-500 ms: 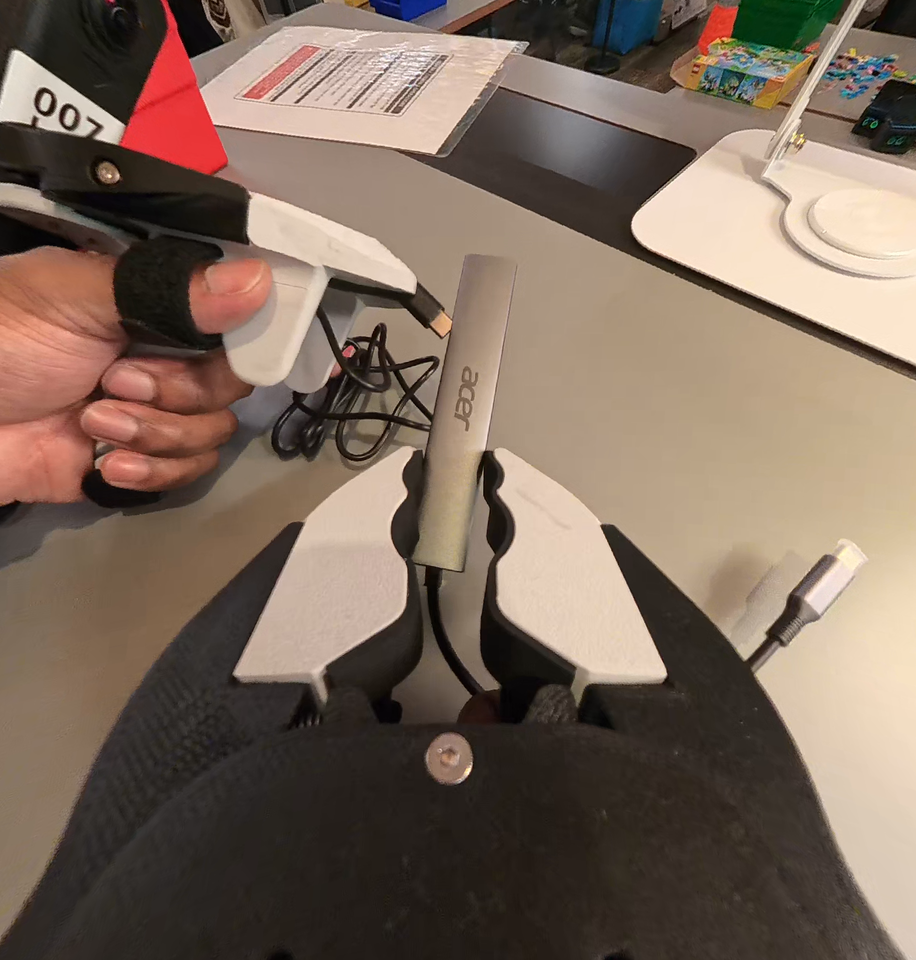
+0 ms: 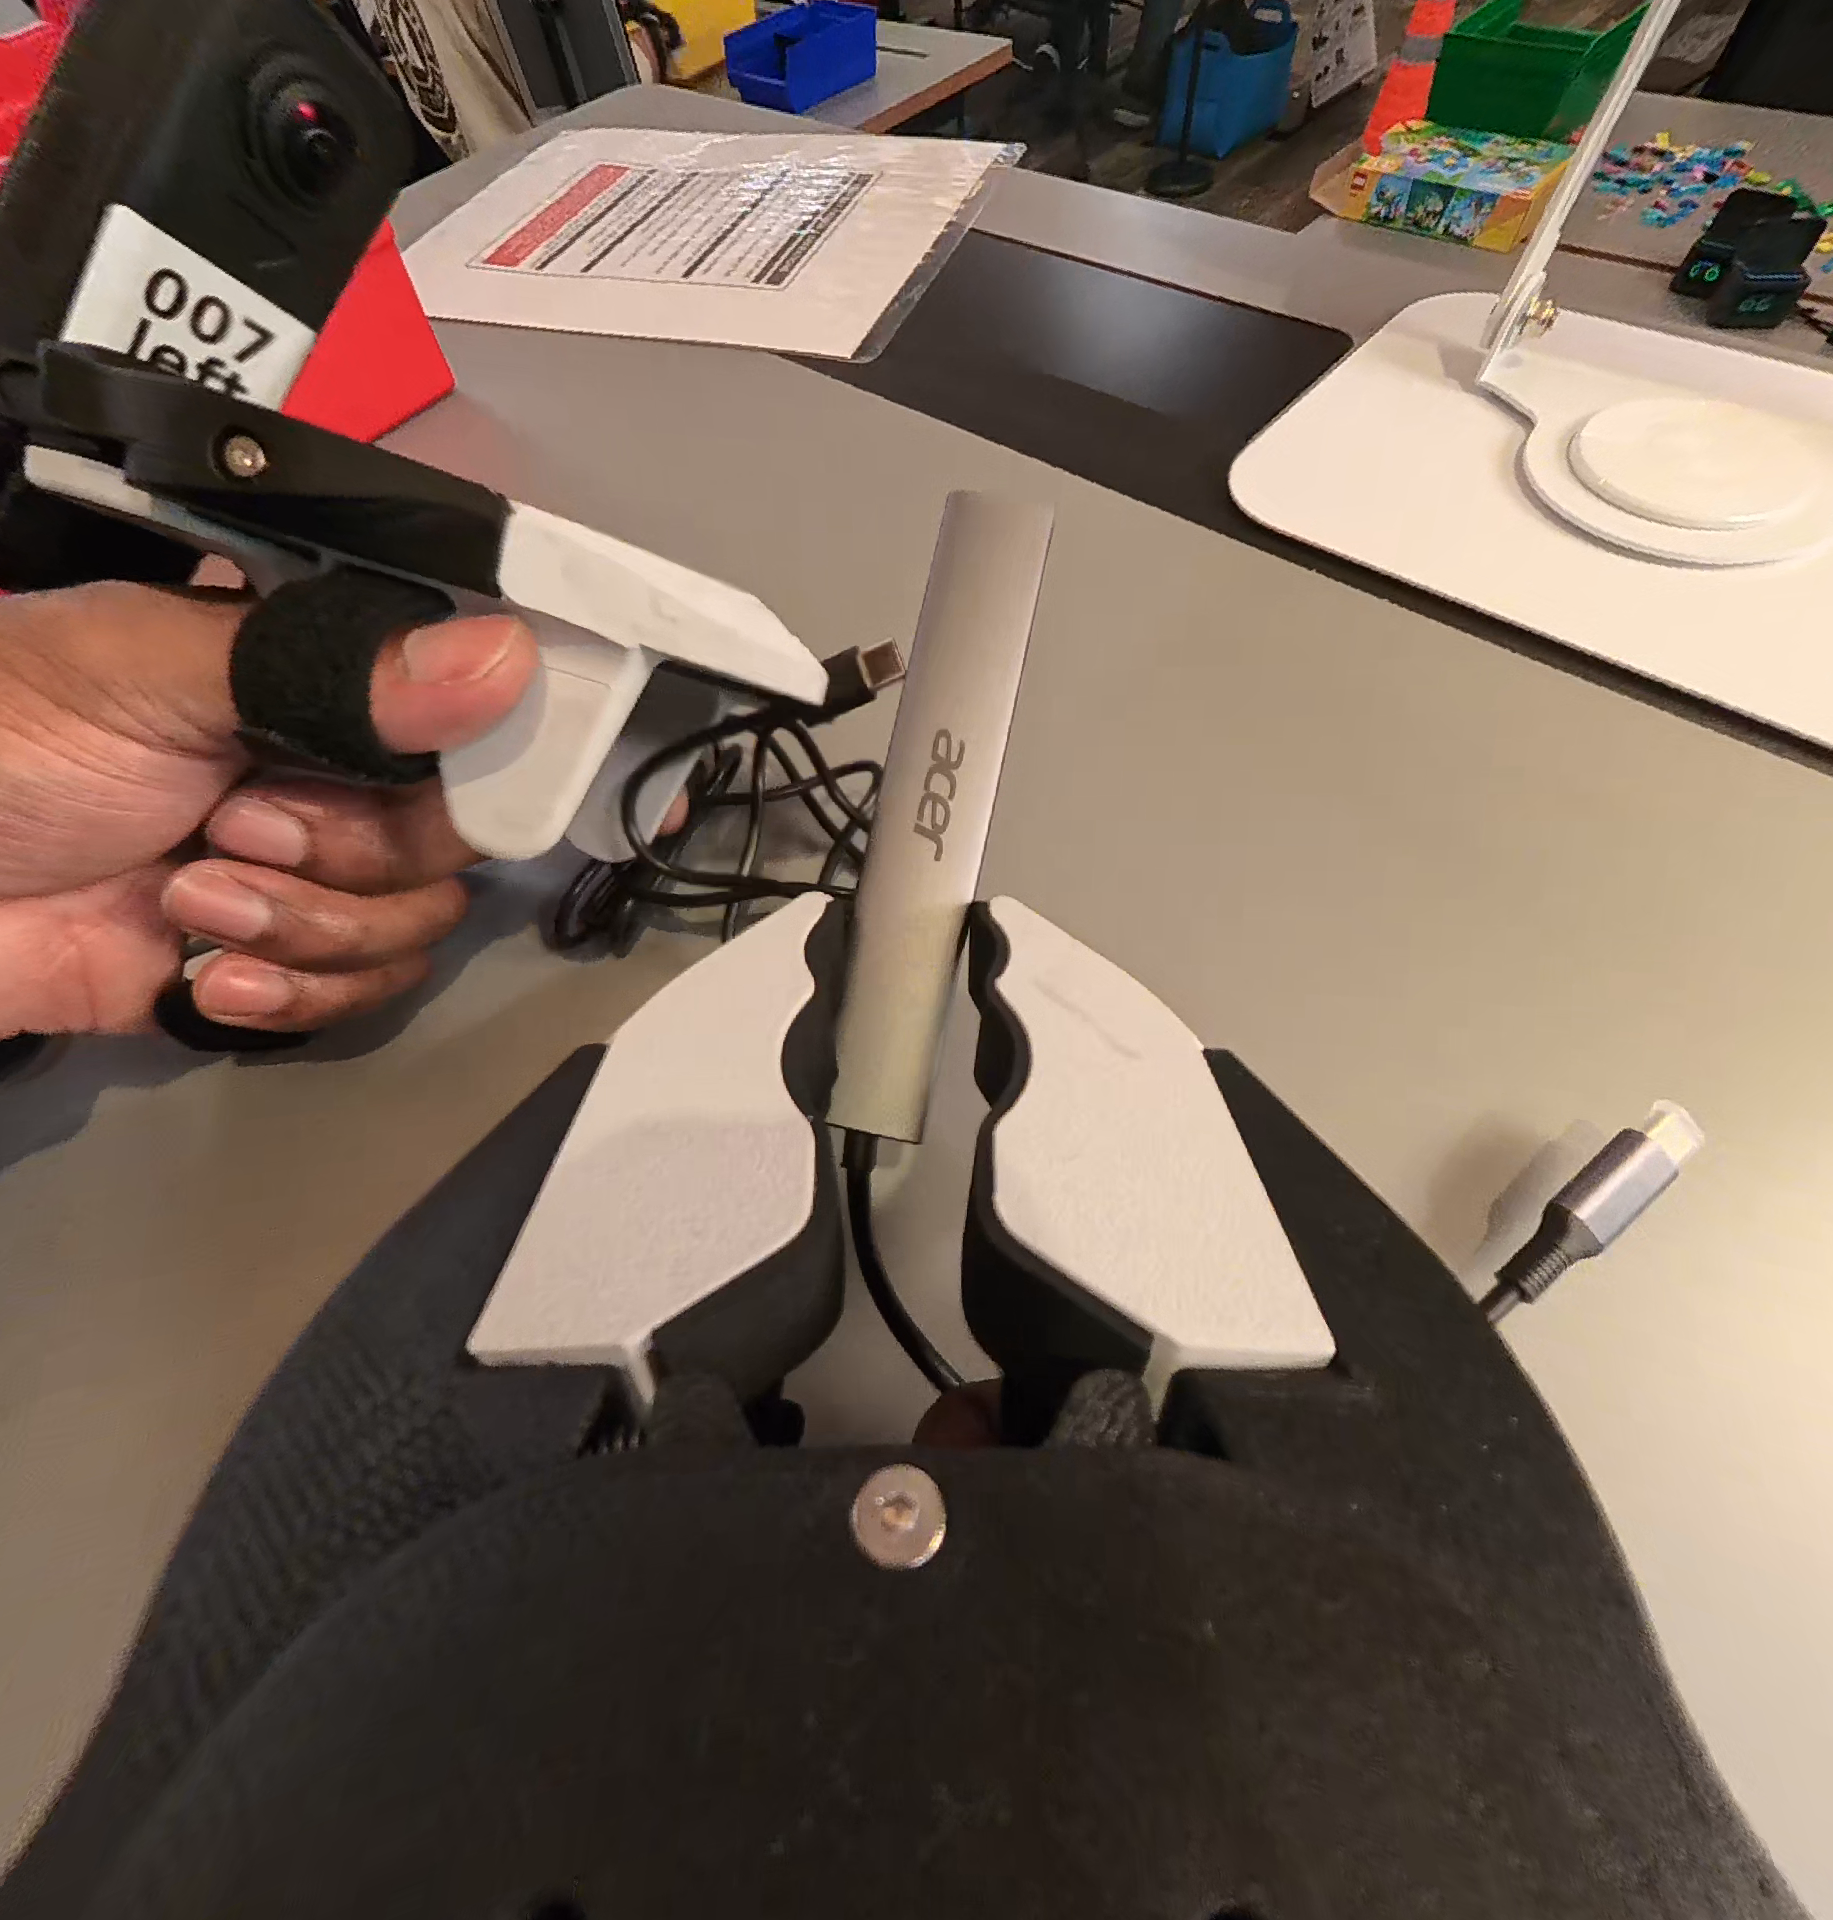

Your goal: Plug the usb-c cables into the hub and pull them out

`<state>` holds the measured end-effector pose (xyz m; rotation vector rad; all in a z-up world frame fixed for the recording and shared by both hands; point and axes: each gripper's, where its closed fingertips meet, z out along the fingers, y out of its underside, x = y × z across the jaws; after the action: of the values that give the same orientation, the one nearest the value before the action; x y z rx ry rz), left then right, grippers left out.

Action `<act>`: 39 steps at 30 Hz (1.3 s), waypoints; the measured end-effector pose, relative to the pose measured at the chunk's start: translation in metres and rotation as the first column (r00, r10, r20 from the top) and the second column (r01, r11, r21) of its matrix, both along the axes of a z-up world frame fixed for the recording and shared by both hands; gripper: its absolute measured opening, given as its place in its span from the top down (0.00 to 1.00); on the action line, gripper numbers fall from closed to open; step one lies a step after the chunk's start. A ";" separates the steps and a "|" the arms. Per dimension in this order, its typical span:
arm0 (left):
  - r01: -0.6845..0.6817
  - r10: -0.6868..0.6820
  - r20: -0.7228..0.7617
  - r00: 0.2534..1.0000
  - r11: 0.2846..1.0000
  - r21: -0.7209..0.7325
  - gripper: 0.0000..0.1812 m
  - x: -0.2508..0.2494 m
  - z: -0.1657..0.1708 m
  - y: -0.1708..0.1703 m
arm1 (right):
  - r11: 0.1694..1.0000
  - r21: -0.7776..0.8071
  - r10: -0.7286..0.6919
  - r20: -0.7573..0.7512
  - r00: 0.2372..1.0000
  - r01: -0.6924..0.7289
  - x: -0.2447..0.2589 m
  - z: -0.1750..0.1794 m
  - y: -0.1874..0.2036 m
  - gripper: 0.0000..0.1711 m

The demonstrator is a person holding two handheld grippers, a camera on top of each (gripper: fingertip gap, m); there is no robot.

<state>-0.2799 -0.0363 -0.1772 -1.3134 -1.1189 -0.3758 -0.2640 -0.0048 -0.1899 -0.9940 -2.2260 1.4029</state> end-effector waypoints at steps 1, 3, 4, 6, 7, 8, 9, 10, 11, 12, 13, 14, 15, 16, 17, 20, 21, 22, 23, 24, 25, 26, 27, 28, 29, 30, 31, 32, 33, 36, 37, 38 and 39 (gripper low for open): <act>0.004 -0.004 -0.001 1.000 1.000 -0.001 0.96 0.001 0.000 0.001 | 1.000 0.001 0.003 -0.004 1.000 -0.003 0.000 0.000 0.000 0.87; 0.008 -0.008 -0.008 1.000 1.000 0.002 0.96 0.001 0.001 0.001 | 1.000 0.003 0.005 -0.008 1.000 -0.005 0.001 0.000 -0.001 0.87; 0.011 -0.011 -0.009 1.000 1.000 0.009 0.96 0.002 0.002 0.001 | 1.000 0.004 0.007 -0.013 1.000 -0.007 0.000 0.001 -0.001 0.87; 0.019 -0.019 -0.002 1.000 0.999 0.032 0.96 0.002 0.004 0.000 | 1.000 0.016 0.013 -0.033 0.999 -0.013 0.000 0.002 0.000 0.87; 0.028 -0.028 0.004 1.000 0.999 0.046 0.96 0.003 0.005 0.000 | 1.000 0.026 0.018 -0.046 0.999 -0.017 0.000 0.002 0.000 0.87; 0.034 -0.034 0.008 0.999 0.998 0.059 0.96 0.003 0.005 0.000 | 0.999 0.036 0.024 -0.060 0.998 -0.022 0.000 0.002 0.001 0.87; 0.039 -0.039 0.011 0.999 0.997 0.069 0.96 0.004 0.006 0.000 | 0.999 0.048 0.031 -0.076 0.997 -0.027 -0.001 0.003 0.001 0.87; 0.045 -0.046 0.013 0.999 0.996 0.078 0.96 0.004 0.007 0.000 | 0.998 0.063 0.037 -0.094 0.995 -0.031 -0.001 0.003 0.001 0.87; 0.053 -0.054 0.015 0.998 0.995 0.088 0.97 0.005 0.008 0.000 | 0.996 0.082 0.044 -0.114 0.993 -0.035 -0.001 0.003 0.002 0.87; 0.060 -0.062 0.020 0.998 0.993 0.097 0.96 0.006 0.008 0.000 | 0.994 0.101 0.051 -0.132 0.990 -0.038 -0.001 0.003 0.002 0.87; 0.066 -0.069 0.023 0.997 0.992 0.105 0.96 0.006 0.009 0.000 | 0.992 0.119 0.058 -0.151 0.987 -0.040 -0.002 0.003 0.003 0.87; 0.071 -0.074 0.025 0.997 0.991 0.111 0.96 0.007 0.009 0.000 | 0.990 0.136 0.064 -0.166 0.984 -0.042 -0.002 0.003 0.003 0.87; 0.077 -0.080 0.026 0.996 0.991 0.113 0.96 0.007 0.009 0.001 | 0.987 0.154 0.070 -0.177 0.982 -0.043 -0.002 0.002 0.004 0.87; 0.081 -0.085 0.027 0.996 0.990 0.112 0.96 0.008 0.009 0.001 | 0.985 0.169 0.074 -0.186 0.980 -0.042 -0.003 0.001 0.005 0.87; 0.084 -0.088 0.027 0.996 0.990 0.110 0.96 0.008 0.009 0.002 | 0.982 0.183 0.078 -0.197 0.977 -0.041 -0.003 0.001 0.006 0.87; 0.090 -0.093 0.026 0.995 0.991 0.099 0.96 0.009 0.008 0.003 | 0.973 0.230 0.086 -0.225 0.971 -0.032 -0.004 -0.001 0.008 0.87; 0.090 -0.093 0.026 0.995 0.992 0.093 0.96 0.009 0.007 0.003 | 0.968 0.248 0.088 -0.235 0.968 -0.028 -0.004 -0.001 0.009 0.87; 0.092 -0.094 0.025 0.995 0.992 0.087 0.96 0.009 0.007 0.004 | 0.963 0.267 0.091 -0.243 0.966 -0.023 -0.005 -0.002 0.009 0.87; 0.095 -0.097 0.024 0.995 0.992 0.080 0.96 0.010 0.006 0.005 | 0.958 0.285 0.094 -0.249 0.964 -0.020 -0.005 -0.003 0.010 0.87; 0.097 -0.099 0.022 0.995 0.993 0.074 0.96 0.010 0.006 0.005 | 0.954 0.300 0.098 -0.255 0.962 -0.018 -0.005 -0.004 0.011 0.87; 0.100 -0.101 0.022 0.995 0.993 0.068 0.96 0.010 0.005 0.006 | 0.950 0.312 0.103 -0.260 0.960 -0.017 -0.006 -0.005 0.012 0.87; 0.103 -0.105 0.022 0.994 0.993 0.064 0.96 0.011 0.005 0.007 | 0.947 0.321 0.107 -0.264 0.959 -0.017 -0.006 -0.005 0.013 0.87; 0.105 -0.106 0.021 0.994 0.993 0.059 0.96 0.011 0.004 0.007 | 0.945 0.326 0.110 -0.266 0.958 -0.018 -0.006 -0.005 0.014 0.87; 0.106 -0.107 0.020 0.994 0.993 0.054 0.96 0.011 0.004 0.007 | 0.944 0.329 0.112 -0.265 0.958 -0.019 -0.006 -0.005 0.015 0.87; 0.110 -0.111 0.019 0.994 0.993 0.049 0.96 0.012 0.004 0.008 | 0.943 0.333 0.114 -0.265 0.958 -0.020 -0.006 -0.006 0.015 0.87; 0.112 -0.113 0.018 0.993 0.993 0.043 0.96 0.012 0.003 0.008 | 0.941 0.339 0.117 -0.264 0.957 -0.021 -0.006 -0.007 0.015 0.87; 0.113 -0.114 0.018 0.993 0.993 0.037 0.96 0.012 0.002 0.009 | 0.937 0.349 0.120 -0.268 0.956 -0.020 -0.006 -0.007 0.016 0.87; 0.115 -0.115 0.018 0.993 0.993 0.032 0.96 0.013 0.002 0.009 | 0.933 0.360 0.126 -0.274 0.953 -0.020 -0.006 -0.008 0.016 0.87; 0.117 -0.118 0.019 0.993 0.993 0.027 0.96 0.013 0.001 0.010 | 0.928 0.371 0.133 -0.280 0.951 -0.020 -0.006 -0.008 0.017 0.87; 0.123 -0.123 0.029 0.992 0.992 0.016 0.96 0.014 -0.001 0.010 | 0.922 0.386 0.162 -0.292 0.943 -0.039 -0.005 -0.007 0.019 0.87; 0.127 -0.127 0.028 0.991 0.992 0.016 0.96 0.014 -0.001 0.011 | 0.925 0.377 0.165 -0.285 0.944 -0.048 -0.005 -0.007 0.019 0.87; 0.130 -0.130 0.028 0.991 0.991 0.012 0.96 0.015 -0.001 0.011 | 0.928 0.367 0.170 -0.278 0.945 -0.059 -0.004 -0.007 0.019 0.87; 0.134 -0.134 0.030 0.991 0.991 0.009 0.96 0.015 -0.002 0.011 | 0.930 0.361 0.179 -0.275 0.945 -0.071 -0.003 -0.007 0.019 0.87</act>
<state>-0.2647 -0.0252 -0.1789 -1.3843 -1.0564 -0.5002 -0.2670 0.0144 -0.1967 -0.4855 -2.2244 1.0681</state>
